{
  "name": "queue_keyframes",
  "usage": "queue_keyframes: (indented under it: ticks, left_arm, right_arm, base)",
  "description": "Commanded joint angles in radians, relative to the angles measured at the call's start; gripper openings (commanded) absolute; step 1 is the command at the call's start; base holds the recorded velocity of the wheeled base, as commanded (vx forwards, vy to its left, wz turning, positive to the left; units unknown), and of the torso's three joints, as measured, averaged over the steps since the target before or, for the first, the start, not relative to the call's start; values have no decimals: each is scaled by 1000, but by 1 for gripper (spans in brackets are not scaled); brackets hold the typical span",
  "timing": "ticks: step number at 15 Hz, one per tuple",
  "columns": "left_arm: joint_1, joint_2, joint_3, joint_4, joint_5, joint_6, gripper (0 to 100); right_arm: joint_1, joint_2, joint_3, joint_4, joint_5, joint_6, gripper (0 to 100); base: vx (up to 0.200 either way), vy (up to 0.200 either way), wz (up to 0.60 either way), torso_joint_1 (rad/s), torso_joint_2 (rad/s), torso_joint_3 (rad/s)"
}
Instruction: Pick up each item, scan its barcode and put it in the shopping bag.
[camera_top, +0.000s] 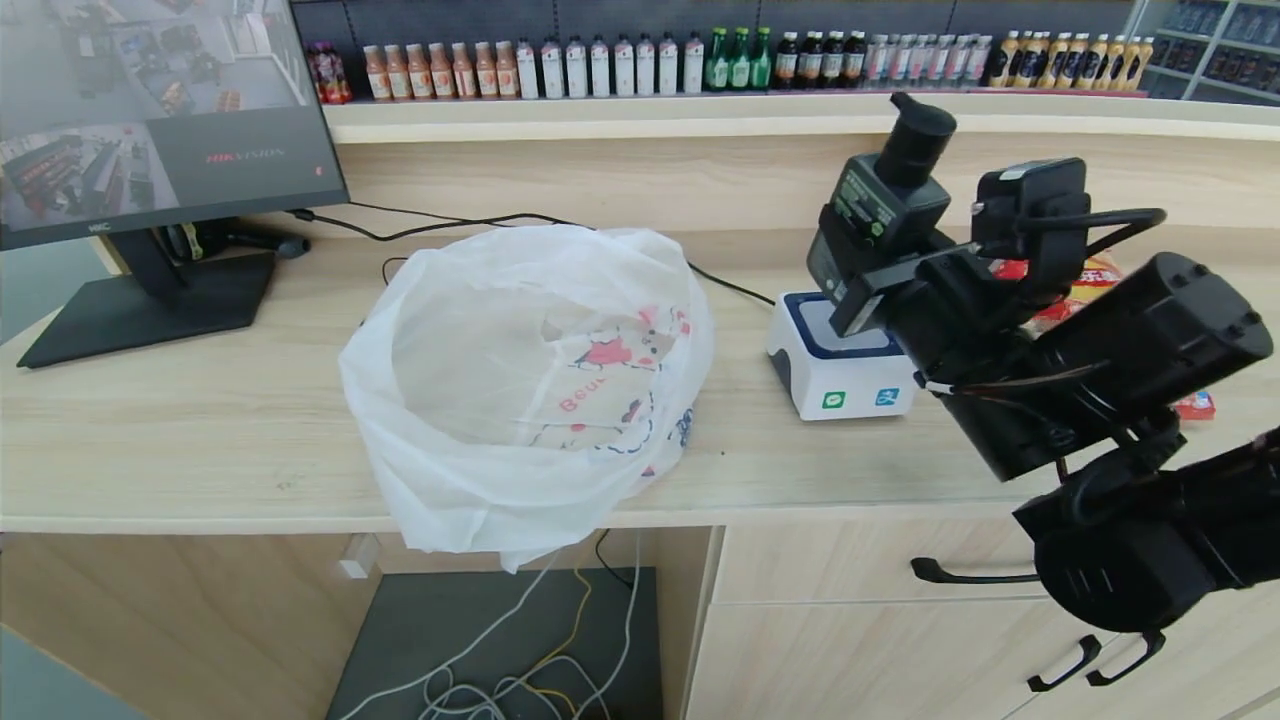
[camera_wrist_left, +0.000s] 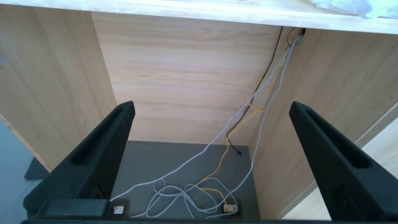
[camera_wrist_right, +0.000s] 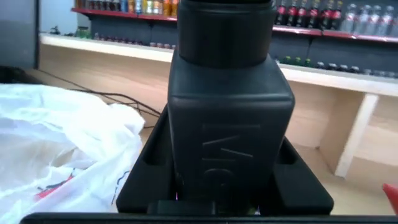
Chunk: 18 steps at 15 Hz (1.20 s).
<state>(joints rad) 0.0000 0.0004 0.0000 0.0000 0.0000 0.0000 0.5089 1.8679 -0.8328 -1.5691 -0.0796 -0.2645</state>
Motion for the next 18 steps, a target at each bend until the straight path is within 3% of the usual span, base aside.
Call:
queue_keyframes:
  ticks: [1,4,9,15,18]
  left_arm:
    - [0,0,0,0,0,0,100]
    - [0,0,0,0,0,0,100]
    - [0,0,0,0,0,0,100]
    - [-2,0,0,0,2,0,100]
    - [0,0,0,0,0,0,100]
  right_arm:
    - [-41,56,-28,-2,93,-58,0]
    - [-122,51,-43,-2,138,-167,0]
    - [-129,40,-78,-2,205,-326,0]
    - [-167,14,-51,-2,411,-490,0]
    - [-158,5,-16,-2,434,-584,0]
  base:
    - [0,0,0,0,0,0]
    - [0,0,0,0,0,0]
    - [0,0,0,0,0,0]
    - [0,0,0,0,0,0]
    - [0,0,0,0,0,0]
